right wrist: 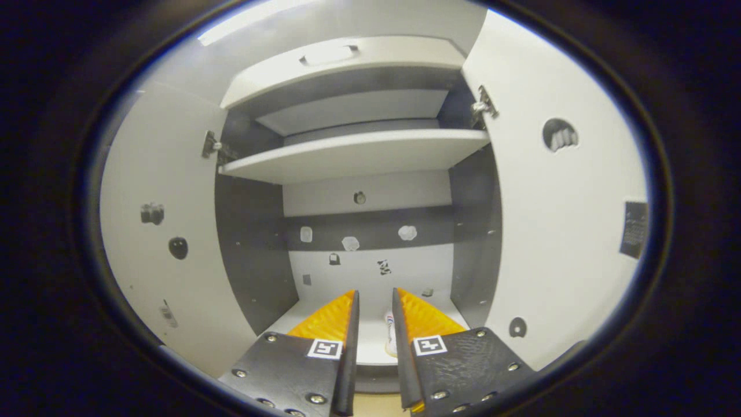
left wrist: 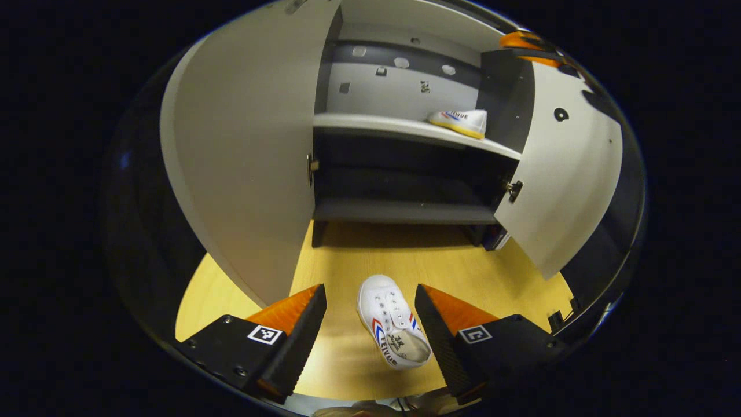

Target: Grab one shoe with the right hand and put it into the shoe cabinet, grab the other shoe with the left hand and put it into the shoe cabinet; then close the right door with the right hand and the left door with the left hand.

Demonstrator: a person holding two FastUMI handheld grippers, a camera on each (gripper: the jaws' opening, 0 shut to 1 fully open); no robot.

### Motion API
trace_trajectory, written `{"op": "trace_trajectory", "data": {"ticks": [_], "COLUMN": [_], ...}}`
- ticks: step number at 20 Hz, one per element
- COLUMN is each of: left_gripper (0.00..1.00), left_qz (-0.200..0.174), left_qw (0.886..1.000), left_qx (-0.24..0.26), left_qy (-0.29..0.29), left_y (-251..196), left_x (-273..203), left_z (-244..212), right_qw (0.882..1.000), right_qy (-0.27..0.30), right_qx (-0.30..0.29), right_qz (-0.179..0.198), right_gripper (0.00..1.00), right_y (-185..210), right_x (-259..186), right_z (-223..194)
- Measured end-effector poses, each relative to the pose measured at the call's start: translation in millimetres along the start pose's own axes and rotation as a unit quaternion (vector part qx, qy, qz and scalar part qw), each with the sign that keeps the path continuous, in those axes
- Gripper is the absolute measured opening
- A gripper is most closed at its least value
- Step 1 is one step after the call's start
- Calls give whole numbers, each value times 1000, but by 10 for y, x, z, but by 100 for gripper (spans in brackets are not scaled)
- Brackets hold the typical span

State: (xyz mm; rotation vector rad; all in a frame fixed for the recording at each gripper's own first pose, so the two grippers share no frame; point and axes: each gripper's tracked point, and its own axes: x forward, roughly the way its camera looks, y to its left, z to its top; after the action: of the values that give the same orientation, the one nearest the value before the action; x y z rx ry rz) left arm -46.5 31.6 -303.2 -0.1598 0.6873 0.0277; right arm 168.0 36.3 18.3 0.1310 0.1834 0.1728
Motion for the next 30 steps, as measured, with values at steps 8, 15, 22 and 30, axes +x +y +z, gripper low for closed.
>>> {"op": "trace_trajectory", "data": {"ticks": [8,15,22,30], "left_gripper": [95,89,31,2], "left_qz": [-22,-32,-43,-57], "left_qw": [986,978,977,990], "left_qx": [-69,-63,-70,-30], "left_qy": [148,194,197,124], "left_y": [42,47,-57,-161], "left_x": [720,960,945,703], "left_z": [-963,-1320,-1265,-438], "right_qw": [998,994,991,989], "right_qy": [-46,-47,-66,-79], "right_qx": [-28,-56,-66,-62], "right_qz": [-43,-84,-94,-110], "right_gripper": [30,30,30,30], "right_y": [-298,-519,-553,-686], "right_x": [-768,-1021,-1184,-1346], "right_z": [466,449,532,610]}}
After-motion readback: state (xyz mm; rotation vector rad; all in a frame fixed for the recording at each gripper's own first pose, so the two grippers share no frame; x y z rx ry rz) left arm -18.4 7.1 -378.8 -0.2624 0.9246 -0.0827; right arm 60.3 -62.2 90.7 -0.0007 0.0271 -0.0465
